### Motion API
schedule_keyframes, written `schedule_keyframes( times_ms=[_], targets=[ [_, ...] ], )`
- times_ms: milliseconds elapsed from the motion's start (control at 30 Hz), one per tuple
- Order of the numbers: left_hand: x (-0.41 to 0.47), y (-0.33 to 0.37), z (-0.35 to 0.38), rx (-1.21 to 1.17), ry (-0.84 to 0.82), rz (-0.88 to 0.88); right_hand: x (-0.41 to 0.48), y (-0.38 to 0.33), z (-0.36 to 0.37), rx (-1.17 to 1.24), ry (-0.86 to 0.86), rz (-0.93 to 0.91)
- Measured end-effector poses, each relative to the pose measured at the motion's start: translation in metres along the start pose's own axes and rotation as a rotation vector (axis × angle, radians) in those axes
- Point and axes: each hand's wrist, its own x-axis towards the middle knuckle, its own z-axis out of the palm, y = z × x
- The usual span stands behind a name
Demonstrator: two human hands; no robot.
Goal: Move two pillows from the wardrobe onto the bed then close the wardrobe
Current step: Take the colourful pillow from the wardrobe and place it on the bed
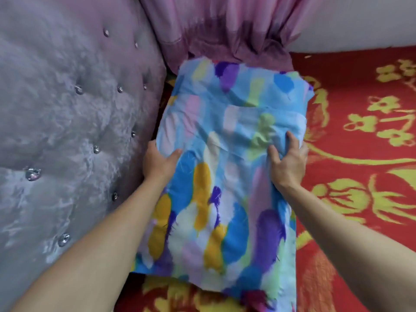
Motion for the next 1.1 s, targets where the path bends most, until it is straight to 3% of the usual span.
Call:
schedule_keyframes(
  times_ms=[133,233,300,367,533,633,733,833,933,1000,1100],
  targets=[
    [0.036,-0.033,0.027,-0.068,-0.262,-0.021,0.031,0.03,0.025,-0.07,-0.155,0.05],
    [0.022,-0.088,0.04,-0.157,-0.367,-0.184,0.025,0.058,0.041,-0.056,-0.147,0.184],
    [0.012,-0.112,0.047,-0.145,-0.32,-0.27,0.02,0.059,0.05,-0.052,-0.107,0.252],
    [0.009,-0.112,0.05,-0.082,-0.192,-0.238,0.02,0.051,0.054,-0.053,-0.055,0.232],
    [-0.005,-0.084,0.033,-0.019,0.212,-0.07,0.012,0.016,0.044,0.087,0.117,-0.002],
    [-0.002,-0.081,0.02,-0.043,0.307,-0.056,0.02,-0.01,0.051,0.154,0.149,-0.107],
    [0.02,-0.082,0.015,-0.014,0.28,-0.059,0.043,-0.029,0.073,0.107,0.086,-0.168],
    [0.034,-0.082,0.015,0.06,0.1,0.042,0.057,-0.026,0.093,-0.135,-0.08,-0.17],
    [0.012,-0.1,0.028,0.447,0.009,0.243,0.03,-0.001,0.106,-0.475,-0.176,-0.43],
    [-0.016,-0.123,0.039,0.589,-0.03,0.291,0.001,0.022,0.111,-0.58,-0.252,-0.569],
    [-0.035,-0.148,0.043,0.62,-0.047,0.221,-0.018,0.043,0.111,-0.574,-0.287,-0.426]
  ],
)
